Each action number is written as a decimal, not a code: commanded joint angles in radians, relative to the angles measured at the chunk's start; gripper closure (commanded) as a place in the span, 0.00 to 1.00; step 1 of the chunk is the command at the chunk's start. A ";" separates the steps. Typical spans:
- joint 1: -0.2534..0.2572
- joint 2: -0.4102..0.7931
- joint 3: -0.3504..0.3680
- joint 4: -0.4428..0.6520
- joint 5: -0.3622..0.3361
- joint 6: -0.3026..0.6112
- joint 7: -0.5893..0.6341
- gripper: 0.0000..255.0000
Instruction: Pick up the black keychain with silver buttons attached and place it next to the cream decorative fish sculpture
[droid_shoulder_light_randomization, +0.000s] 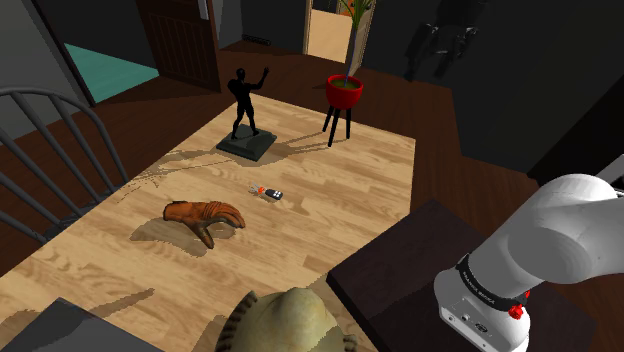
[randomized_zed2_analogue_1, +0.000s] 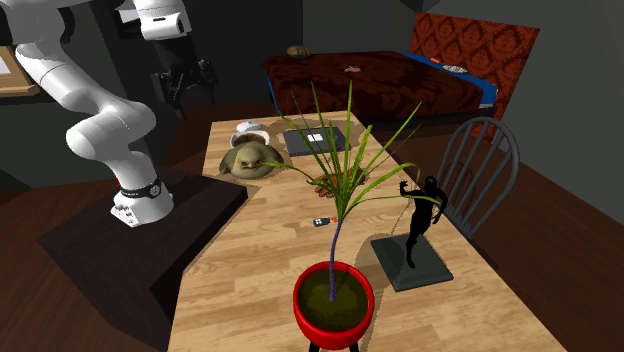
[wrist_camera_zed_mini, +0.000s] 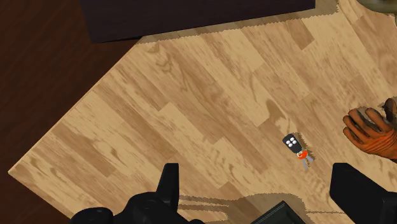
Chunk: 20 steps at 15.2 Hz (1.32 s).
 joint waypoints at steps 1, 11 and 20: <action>0.000 0.000 0.000 0.000 0.000 0.000 0.000 0.00; 0.056 0.276 0.037 -0.044 0.018 0.286 -0.034 0.00; 0.098 0.583 0.076 0.018 0.020 0.501 -0.060 0.00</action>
